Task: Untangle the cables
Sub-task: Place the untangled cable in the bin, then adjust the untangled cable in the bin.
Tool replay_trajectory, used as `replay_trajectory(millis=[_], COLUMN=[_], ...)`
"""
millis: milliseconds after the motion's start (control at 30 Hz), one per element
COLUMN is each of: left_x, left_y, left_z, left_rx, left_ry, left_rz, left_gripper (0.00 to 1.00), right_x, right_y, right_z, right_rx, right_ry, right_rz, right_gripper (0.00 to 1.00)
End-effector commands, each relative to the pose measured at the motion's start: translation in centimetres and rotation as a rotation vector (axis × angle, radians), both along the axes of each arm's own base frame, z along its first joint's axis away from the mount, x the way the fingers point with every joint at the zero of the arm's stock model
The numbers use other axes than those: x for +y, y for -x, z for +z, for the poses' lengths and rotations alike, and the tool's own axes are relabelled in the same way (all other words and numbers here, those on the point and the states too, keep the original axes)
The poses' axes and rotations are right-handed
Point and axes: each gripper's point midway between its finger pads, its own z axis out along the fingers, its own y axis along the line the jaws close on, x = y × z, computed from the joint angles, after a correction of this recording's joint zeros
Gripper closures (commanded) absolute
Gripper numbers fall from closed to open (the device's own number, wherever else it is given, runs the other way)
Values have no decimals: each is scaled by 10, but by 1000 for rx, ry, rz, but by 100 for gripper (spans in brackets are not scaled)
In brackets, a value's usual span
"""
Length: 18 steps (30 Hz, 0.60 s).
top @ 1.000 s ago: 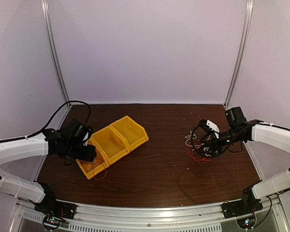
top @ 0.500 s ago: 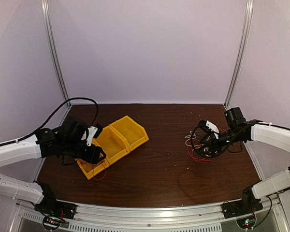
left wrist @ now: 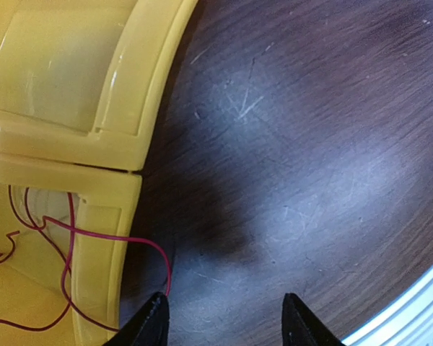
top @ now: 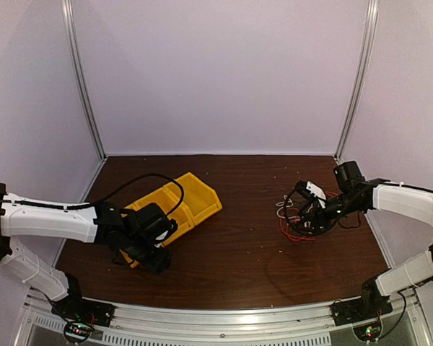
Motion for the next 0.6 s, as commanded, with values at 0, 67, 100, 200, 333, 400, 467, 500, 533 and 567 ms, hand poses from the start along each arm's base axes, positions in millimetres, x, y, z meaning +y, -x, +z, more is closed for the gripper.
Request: replay_trajectory(millis=[0, 67, 100, 200, 333, 400, 467, 500, 533, 567], left_x=[7, 10, 12, 17, 22, 20, 17, 16, 17, 17], left_y=[-5, -7, -9, -14, -15, -14, -14, -14, -15, -16], left_z=[-9, -12, -12, -14, -26, -31, -35, -36, -36, -37], left_rx=[-24, -32, -40, -64, -57, -49, -42, -42, -43, -47], left_ry=[-96, -127, -142, -179, -235, -243, -238, -238, -244, -252], left_rz=[31, 48, 57, 72, 65, 45, 37, 34, 34, 33], left_gripper=[46, 48, 48, 49, 53, 58, 61, 63, 65, 68], right_x=[1, 1, 1, 1, 1, 1, 1, 1, 1, 1], right_y=[-3, -3, -3, -2, -2, -2, -2, -2, -2, -2], right_z=[4, 4, 4, 5, 4, 4, 4, 4, 4, 4], right_rx=[-9, -13, -15, -16, -10, -10, -10, -10, -10, -11], right_ry=[4, 5, 4, 3, 4, 4, 4, 4, 4, 4], right_rz=[12, 12, 11, 11, 12, 11, 11, 12, 12, 12], right_gripper=[33, 33, 33, 32, 32, 33, 32, 33, 33, 33])
